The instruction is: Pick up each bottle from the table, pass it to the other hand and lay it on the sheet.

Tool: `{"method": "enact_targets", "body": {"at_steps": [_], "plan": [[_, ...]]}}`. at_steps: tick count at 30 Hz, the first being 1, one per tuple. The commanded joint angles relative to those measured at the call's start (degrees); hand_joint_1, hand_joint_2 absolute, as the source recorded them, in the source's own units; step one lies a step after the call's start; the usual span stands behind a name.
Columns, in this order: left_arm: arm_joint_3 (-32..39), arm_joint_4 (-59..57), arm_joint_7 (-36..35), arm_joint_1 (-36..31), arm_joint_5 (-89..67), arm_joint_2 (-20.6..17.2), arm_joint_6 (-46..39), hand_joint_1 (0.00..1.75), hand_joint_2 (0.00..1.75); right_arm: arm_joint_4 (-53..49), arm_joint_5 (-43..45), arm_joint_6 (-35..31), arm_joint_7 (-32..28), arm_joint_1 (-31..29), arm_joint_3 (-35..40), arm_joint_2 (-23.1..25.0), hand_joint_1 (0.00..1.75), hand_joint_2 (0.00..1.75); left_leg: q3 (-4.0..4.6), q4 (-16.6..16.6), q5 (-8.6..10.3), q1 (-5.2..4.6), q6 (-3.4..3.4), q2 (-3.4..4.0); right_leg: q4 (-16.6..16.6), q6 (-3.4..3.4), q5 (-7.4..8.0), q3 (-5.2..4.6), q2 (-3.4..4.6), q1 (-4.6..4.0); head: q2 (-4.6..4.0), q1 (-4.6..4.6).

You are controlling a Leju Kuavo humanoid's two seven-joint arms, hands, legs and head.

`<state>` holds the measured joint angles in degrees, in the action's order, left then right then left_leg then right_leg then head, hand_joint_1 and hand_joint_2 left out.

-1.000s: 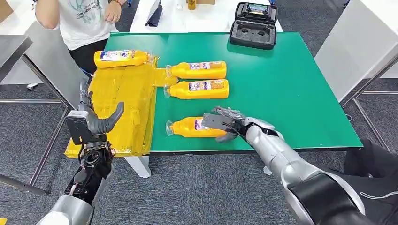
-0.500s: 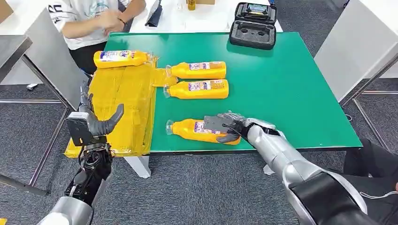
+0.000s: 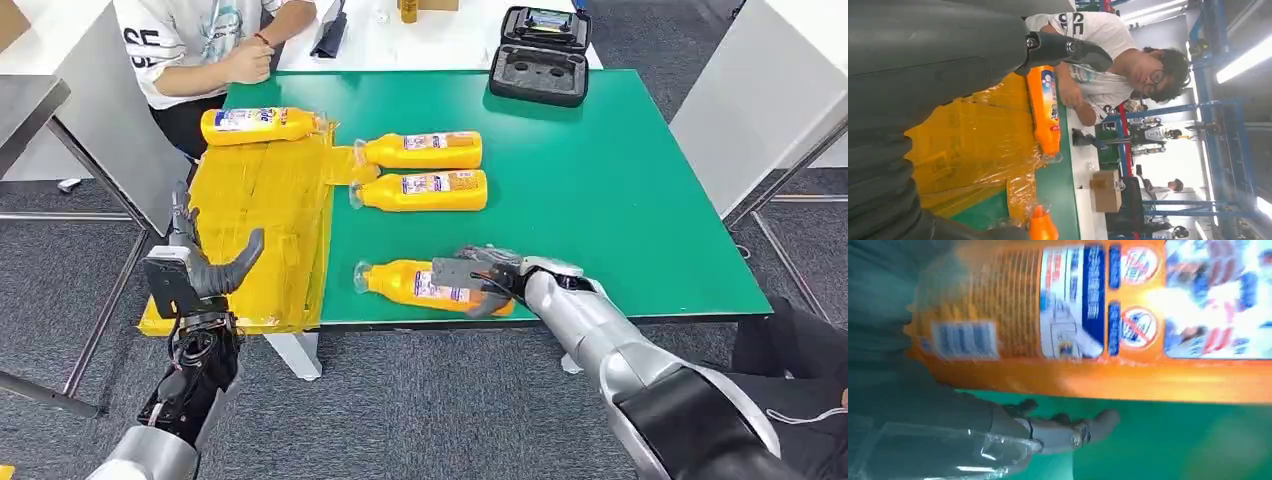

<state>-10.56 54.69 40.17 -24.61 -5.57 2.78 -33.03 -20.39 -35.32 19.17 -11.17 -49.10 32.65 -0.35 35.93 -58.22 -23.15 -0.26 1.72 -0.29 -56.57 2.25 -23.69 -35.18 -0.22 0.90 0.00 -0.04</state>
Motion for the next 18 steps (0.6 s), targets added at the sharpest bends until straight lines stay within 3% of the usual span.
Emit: {"method": "enact_targets", "body": {"at_steps": [1,18], "plan": [[1.1,-2.7,-0.2,-1.1,0.0,0.2,0.3,0.0,1.75,4.0,0.1,-0.5,0.9,-0.7,2.0,-0.3,0.0,1.75,-0.23,0.0,-0.1,0.05,-0.08,0.01,0.1,-0.07,-0.09,0.25,0.0,-0.05,0.0,-0.02],[1.3,-2.8,-0.2,-0.9,-0.1,0.2,0.4,0.0,1.75,4.0,0.3,-0.8,0.9,-0.4,2.0,-0.3,0.0,1.75,-0.25,0.0,-0.11,0.07,-0.1,-0.01,0.1,-0.09,-0.1,0.28,-0.02,-0.07,0.0,0.0]]}}
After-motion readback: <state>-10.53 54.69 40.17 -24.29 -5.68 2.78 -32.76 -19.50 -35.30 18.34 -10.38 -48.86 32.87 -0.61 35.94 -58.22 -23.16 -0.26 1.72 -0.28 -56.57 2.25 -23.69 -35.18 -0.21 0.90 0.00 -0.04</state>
